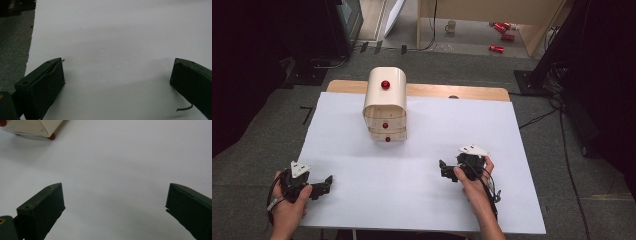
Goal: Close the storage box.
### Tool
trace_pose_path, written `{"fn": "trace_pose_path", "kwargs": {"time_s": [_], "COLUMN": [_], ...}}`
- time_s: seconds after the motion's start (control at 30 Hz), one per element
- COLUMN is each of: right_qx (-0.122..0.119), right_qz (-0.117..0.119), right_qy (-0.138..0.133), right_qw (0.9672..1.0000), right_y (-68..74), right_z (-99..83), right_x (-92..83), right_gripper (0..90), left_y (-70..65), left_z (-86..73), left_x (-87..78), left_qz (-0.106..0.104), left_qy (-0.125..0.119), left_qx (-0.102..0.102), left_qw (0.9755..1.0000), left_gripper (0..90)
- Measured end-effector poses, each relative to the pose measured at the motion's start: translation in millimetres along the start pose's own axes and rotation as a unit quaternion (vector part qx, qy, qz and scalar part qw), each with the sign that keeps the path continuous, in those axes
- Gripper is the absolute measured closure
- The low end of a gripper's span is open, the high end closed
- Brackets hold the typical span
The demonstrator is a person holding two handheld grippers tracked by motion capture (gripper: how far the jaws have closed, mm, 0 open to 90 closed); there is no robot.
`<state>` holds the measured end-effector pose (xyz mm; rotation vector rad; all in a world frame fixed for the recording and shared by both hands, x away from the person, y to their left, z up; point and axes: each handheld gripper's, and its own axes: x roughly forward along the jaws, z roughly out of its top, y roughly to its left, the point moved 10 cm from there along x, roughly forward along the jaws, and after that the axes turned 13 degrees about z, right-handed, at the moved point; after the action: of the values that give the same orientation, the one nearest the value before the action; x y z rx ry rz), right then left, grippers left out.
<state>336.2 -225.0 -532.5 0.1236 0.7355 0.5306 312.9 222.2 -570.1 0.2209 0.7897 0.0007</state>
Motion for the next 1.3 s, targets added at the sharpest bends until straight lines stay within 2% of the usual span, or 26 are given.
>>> {"fn": "trace_pose_path", "kwargs": {"time_s": [0.03, 0.13, 0.2, 0.4, 0.57, 0.83, 1.13, 1.3], "right_qx": [0.004, 0.009, 0.016, 0.025, 0.044, 0.055, 0.06, 0.071], "right_qz": [-0.007, -0.014, -0.023, -0.039, -0.058, -0.08, -0.091, -0.103], "right_qy": [0.0, -0.002, -0.003, -0.003, -0.01, -0.01, -0.001, 0.002], "right_qw": [1.0, 0.9999, 0.9996, 0.9989, 0.9973, 0.9952, 0.994, 0.9921], "right_y": [-7.0, -14.0, -24.4, -41.0, -62.7, -83.5, -97.7, -110.8], "right_z": [-3.1, -6.1, -11.1, -21.0, -32.7, -45.0, -59.7, -70.1], "right_x": [-5.0, -10.2, -17.9, -30.9, -47.6, -67.2, -79.0, -88.6], "right_gripper": [1.5, 1.5, 1.5, 1.5, 1.5, 1.5, 1.6, 1.6], "left_y": [0.0, 0.0, 0.0, 0.0, 0.0, 0.0, 0.0, 0.0], "left_z": [0.0, 0.0, 0.0, 0.0, 0.0, 0.0, 0.0, 0.0], "left_x": [0.0, 0.0, 0.0, 0.0, 0.0, 0.0, 0.0, 0.0], "left_qz": [0.0, 0.0, 0.0, 0.0, 0.0, 0.0, 0.0, 0.0], "left_qy": [0.0, 0.0, 0.0, 0.0, 0.0, 0.0, 0.0, -0.001], "left_qx": [0.0, 0.0, 0.0, 0.0, 0.0, 0.0, 0.0, 0.0], "left_qw": [1.0, 1.0, 1.0, 1.0, 1.0, 1.0, 1.0, 1.0], "left_gripper": [0.0, 0.0, 0.0, 0.0, 0.0, 0.0, 0.0, 0.0]}}
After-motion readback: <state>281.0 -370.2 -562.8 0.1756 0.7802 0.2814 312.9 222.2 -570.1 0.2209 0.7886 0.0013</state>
